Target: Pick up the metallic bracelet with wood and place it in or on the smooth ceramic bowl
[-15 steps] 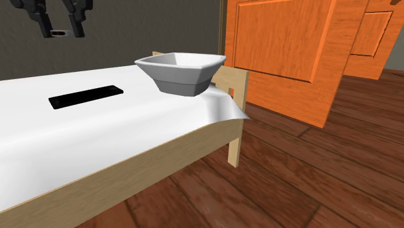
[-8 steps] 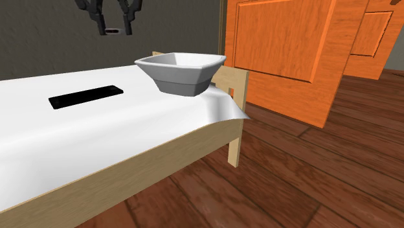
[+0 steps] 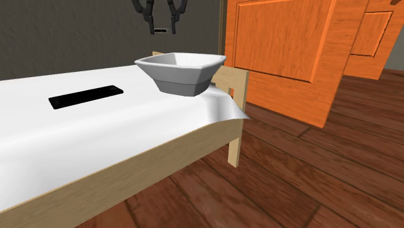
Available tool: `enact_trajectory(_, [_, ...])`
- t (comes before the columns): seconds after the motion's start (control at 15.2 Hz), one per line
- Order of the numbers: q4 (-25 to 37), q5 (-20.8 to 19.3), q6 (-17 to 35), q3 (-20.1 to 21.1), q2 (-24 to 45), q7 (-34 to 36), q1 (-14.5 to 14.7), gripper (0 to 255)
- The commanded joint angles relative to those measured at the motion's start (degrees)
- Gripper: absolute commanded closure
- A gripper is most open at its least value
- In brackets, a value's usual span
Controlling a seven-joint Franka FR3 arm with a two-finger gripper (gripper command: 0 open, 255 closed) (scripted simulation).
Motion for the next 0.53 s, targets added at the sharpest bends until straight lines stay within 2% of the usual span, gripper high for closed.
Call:
enact_trajectory(0.0, [3.1,-0.7,-0.4,-1.0,2.7,-2.1,-0.9,255])
enact_trajectory(0.46, [17.8,-2.5,-3.9,-4.2,14.1,-9.1,-4.2,255])
